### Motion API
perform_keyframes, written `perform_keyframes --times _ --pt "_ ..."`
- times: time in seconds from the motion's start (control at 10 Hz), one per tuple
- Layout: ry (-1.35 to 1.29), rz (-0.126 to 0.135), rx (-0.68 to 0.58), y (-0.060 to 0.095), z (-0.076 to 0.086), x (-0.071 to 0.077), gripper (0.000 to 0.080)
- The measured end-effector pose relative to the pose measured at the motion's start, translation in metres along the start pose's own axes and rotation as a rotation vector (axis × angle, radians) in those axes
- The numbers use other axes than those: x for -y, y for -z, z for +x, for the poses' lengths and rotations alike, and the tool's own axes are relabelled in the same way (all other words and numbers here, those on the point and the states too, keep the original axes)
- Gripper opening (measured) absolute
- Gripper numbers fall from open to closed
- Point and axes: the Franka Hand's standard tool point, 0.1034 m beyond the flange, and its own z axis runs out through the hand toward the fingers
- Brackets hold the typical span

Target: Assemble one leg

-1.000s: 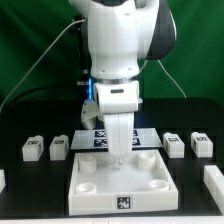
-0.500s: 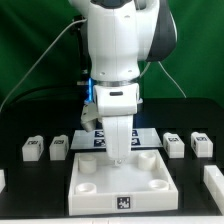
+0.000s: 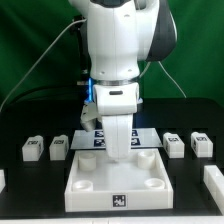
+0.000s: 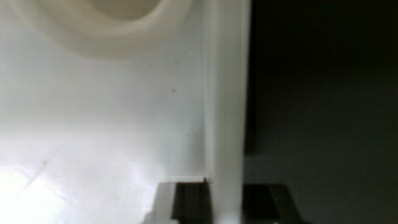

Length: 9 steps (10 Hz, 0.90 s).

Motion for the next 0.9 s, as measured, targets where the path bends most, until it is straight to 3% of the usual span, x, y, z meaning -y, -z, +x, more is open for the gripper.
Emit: perform_keyframes --times 0.6,0.9 --pt "-0.001 -0.004 0.000 0.000 0.000 -0.001 0.0060" --pt "-0.009 -0.032 -0.018 0.001 0.027 -0.026 0.0060"
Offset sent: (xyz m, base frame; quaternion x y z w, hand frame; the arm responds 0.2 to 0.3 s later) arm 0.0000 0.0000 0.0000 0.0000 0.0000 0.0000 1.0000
